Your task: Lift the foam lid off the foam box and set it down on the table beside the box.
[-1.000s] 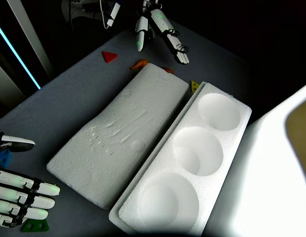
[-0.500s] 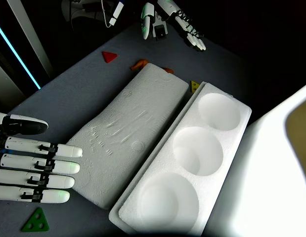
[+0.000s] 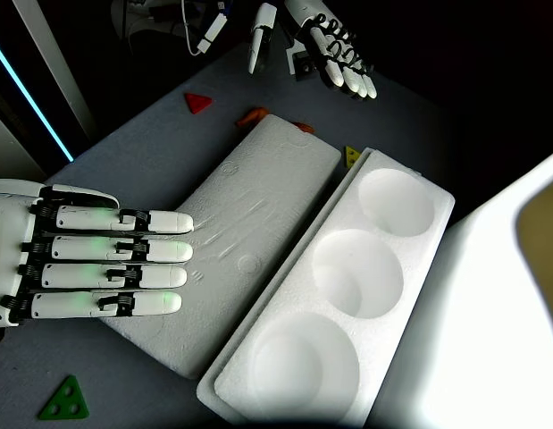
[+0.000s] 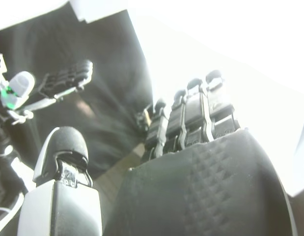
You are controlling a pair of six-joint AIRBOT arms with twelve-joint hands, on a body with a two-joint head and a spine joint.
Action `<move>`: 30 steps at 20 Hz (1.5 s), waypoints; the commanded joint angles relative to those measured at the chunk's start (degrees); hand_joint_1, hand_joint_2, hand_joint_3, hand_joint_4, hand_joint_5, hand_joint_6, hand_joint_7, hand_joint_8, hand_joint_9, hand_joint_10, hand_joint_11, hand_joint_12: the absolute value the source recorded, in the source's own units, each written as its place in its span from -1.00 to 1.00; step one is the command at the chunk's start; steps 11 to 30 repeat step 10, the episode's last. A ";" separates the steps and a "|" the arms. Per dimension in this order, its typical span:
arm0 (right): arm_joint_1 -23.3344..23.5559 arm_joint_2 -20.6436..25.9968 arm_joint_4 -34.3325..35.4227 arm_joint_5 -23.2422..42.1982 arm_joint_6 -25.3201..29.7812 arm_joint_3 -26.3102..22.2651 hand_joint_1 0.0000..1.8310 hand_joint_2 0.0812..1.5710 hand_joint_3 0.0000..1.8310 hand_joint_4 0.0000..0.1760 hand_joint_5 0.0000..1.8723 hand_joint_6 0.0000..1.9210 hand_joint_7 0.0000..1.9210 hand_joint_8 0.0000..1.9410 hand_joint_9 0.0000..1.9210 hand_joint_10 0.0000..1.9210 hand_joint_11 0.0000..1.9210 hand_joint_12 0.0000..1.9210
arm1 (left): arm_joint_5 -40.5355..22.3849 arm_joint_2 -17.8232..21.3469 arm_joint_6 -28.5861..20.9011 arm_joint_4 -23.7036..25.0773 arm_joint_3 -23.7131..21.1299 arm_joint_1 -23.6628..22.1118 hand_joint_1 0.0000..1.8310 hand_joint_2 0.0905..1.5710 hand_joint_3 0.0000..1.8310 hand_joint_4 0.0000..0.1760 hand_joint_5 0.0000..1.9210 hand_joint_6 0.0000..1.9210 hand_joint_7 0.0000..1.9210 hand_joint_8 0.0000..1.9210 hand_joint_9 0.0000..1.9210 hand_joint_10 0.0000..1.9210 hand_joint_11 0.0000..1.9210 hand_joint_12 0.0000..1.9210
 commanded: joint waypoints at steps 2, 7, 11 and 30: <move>1.06 0.52 0.10 7.19 -0.06 0.33 -0.62 0.63 -0.99 -1.00 -1.00 -1.00 -1.00 -1.00 -1.00 -1.00 -0.96 -0.98 | -5.84 -0.28 -0.52 0.31 0.53 -1.69 -0.75 0.43 -1.00 -0.49 -1.00 -1.00 -1.00 -1.00 -1.00 -1.00 -1.00 -1.00; 1.47 0.51 -0.24 8.06 -0.16 0.36 -0.63 0.55 -1.00 -1.00 -1.00 -1.00 -1.00 -1.00 -1.00 -1.00 -1.00 -0.08 | -5.65 -0.52 -0.93 1.62 1.02 -3.34 -0.65 0.44 -1.00 -0.37 -1.00 -1.00 -1.00 -1.00 -1.00 -1.00 -1.00 -1.00; 1.46 0.65 -0.20 8.37 -0.18 0.33 -0.64 0.51 -1.00 -1.00 -1.00 -1.00 -1.00 -1.00 -1.00 -1.00 -1.00 0.16 | -5.92 -1.15 -1.05 1.66 1.52 -3.66 -0.62 0.47 -0.99 -0.36 -1.00 -1.00 -1.00 -1.00 -1.00 -1.00 -1.00 -1.00; 1.46 0.65 -0.20 8.37 -0.18 0.33 -0.64 0.51 -1.00 -1.00 -1.00 -1.00 -1.00 -1.00 -1.00 -1.00 -1.00 0.16 | -5.92 -1.15 -1.05 1.66 1.52 -3.66 -0.62 0.47 -0.99 -0.36 -1.00 -1.00 -1.00 -1.00 -1.00 -1.00 -1.00 -1.00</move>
